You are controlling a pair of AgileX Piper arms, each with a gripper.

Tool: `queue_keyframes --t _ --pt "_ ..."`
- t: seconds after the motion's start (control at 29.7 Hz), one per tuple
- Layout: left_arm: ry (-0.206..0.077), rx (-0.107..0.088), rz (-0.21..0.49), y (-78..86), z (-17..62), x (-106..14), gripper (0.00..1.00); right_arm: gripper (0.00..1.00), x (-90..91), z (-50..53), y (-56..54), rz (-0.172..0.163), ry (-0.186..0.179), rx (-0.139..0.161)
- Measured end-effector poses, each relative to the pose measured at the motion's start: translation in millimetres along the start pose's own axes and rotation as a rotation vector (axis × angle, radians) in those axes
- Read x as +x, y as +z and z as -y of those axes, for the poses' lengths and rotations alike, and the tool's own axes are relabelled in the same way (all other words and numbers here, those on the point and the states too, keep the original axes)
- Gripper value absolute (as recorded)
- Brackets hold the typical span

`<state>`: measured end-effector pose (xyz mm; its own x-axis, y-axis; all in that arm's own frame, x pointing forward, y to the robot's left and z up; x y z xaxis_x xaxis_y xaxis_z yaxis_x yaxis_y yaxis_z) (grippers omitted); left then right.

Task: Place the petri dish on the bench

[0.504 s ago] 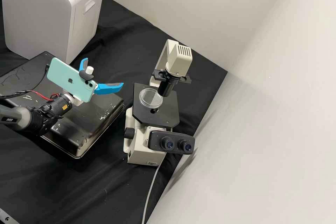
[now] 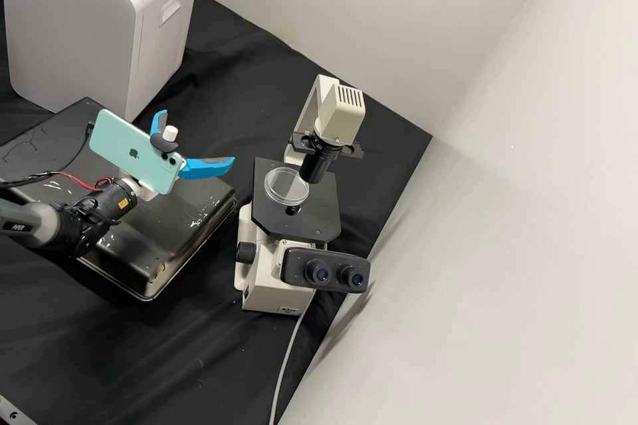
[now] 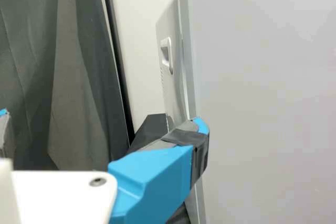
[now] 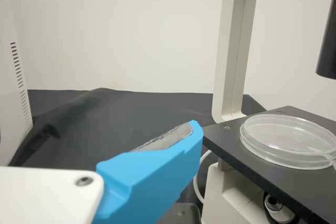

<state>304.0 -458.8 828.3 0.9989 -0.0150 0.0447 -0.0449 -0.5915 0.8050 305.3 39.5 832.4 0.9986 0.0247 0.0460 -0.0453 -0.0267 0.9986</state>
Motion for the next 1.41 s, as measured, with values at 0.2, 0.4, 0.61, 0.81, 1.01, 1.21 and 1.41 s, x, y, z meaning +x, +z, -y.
queue_keyframes --t 0.2,0.4,0.61,0.81,1.01,1.21,1.41 --pt "-0.023 -0.002 0.016 3.9 3.9 -14.4 1.0 1.0 0.0 0.0 0.0 0.0 0.0 0.0" --pt "0.04 0.033 0.144 22.9 -1.3 -47.1 1.0 1.0 0.0 0.0 0.0 0.0 0.0 0.0" --pt "0.048 0.029 0.243 39.6 4.3 -76.7 1.0 1.0 0.0 0.0 0.0 0.0 0.0 0.0" --pt "0.099 0.042 0.31 48.7 1.5 -81.3 1.0 1.0 0.0 0.0 0.0 0.0 0.0 0.0" --pt "0.1 0.084 0.343 51.6 3.3 -75.1 1.0 1.0 0.9 -0.8 -0.9 -0.004 0.003 0.0" --pt "0.091 0.194 0.392 57.4 9.8 -67.2 1.0 1.0 0.9 -0.8 -0.9 -0.004 0.003 0.0" --pt "0.092 0.25 0.475 65.0 12.0 -69.3 1.0 1.0 0.9 -0.8 -0.9 -0.004 0.003 0.0"
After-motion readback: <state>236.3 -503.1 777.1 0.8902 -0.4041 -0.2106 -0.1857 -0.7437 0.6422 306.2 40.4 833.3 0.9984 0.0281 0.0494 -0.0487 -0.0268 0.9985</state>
